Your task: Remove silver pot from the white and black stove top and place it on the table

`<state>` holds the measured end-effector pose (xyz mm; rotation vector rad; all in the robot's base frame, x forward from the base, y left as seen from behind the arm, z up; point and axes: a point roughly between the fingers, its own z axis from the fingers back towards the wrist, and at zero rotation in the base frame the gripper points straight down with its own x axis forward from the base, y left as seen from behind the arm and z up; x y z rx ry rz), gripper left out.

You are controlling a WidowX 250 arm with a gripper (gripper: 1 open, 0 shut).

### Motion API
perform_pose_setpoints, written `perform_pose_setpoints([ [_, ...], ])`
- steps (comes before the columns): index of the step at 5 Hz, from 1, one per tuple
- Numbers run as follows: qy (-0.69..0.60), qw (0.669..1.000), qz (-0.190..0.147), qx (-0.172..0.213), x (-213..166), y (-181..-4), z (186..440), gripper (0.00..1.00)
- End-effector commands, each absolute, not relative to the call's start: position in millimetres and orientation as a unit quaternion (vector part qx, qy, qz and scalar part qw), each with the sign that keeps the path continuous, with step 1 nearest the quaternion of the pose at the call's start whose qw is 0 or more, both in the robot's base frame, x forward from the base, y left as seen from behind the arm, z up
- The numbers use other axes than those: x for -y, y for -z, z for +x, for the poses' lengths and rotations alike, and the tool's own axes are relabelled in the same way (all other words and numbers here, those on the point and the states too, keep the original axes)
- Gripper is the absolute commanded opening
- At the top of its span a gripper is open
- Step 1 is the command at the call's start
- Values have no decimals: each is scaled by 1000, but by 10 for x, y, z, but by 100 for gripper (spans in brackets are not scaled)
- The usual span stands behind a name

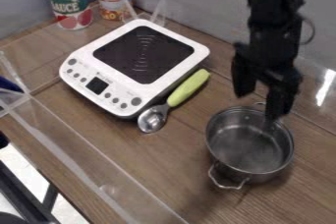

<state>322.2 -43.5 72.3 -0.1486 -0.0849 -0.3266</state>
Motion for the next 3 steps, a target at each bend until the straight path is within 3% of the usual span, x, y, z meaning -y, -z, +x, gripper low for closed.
perform_pose_setpoints([
  [1,166,981,-47,87,438,-1234,3306,100],
  [2,156,982,-44,93,368,-1375,3249,100],
  [3,152,982,-51,96,346,-1356,3185,100],
])
